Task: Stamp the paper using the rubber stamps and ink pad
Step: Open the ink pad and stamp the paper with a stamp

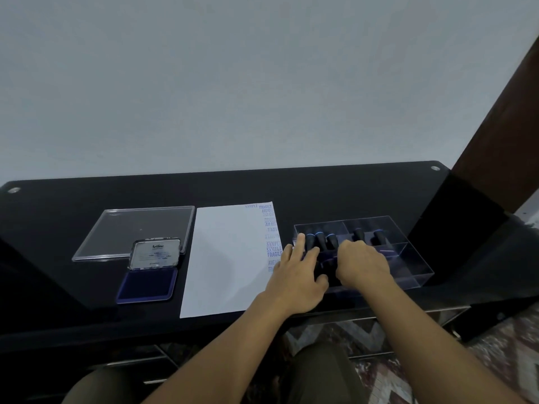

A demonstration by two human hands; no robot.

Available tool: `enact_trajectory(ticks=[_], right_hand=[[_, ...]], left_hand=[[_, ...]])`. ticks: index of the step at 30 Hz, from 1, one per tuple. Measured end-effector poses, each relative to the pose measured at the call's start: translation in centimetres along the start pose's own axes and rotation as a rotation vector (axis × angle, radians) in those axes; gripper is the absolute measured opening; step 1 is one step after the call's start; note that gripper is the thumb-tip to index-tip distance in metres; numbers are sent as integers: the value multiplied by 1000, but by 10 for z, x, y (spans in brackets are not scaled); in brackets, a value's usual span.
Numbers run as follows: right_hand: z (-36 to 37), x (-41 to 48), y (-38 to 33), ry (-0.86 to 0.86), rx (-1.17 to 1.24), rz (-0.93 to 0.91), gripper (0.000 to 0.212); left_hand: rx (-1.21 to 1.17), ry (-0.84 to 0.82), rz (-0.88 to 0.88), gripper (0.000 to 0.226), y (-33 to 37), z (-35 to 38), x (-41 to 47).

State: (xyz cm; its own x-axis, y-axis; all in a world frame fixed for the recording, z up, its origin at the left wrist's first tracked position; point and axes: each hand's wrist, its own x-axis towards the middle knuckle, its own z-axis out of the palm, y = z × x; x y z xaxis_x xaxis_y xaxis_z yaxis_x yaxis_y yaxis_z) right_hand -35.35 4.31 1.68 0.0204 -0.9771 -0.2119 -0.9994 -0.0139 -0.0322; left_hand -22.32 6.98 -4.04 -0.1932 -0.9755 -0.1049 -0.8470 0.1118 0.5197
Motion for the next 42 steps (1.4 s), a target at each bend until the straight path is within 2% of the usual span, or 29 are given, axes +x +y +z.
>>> enact_trajectory(ticks=[3,9,14,19,24,33,39,42], right_hand=[[3,3,-2,4,-24,0,19],[7,3,1,35,62,11,15],[7,6,9,66,199,42,36],[-8,6,12,146,313,33,22],[-33,4,-1,177,462,-28,19],[-38,-6,-64,119,586,-179,22],[-20,-8,-117,64,570,-357,20],[-10,-7,-144,45,538,-412,22]], left_hand=[[13,-6,7,65,-1,-1,1],[21,-11,4,65,-3,0,2],[-62,-4,6,63,-3,-7,1],[-148,85,13,52,-4,-24,-5],[-146,126,-16,50,-16,-46,-8],[-116,217,-122,50,-75,-98,-31],[-152,327,-207,42,-130,-124,-62],[-113,357,-271,27,-156,-137,-80]])
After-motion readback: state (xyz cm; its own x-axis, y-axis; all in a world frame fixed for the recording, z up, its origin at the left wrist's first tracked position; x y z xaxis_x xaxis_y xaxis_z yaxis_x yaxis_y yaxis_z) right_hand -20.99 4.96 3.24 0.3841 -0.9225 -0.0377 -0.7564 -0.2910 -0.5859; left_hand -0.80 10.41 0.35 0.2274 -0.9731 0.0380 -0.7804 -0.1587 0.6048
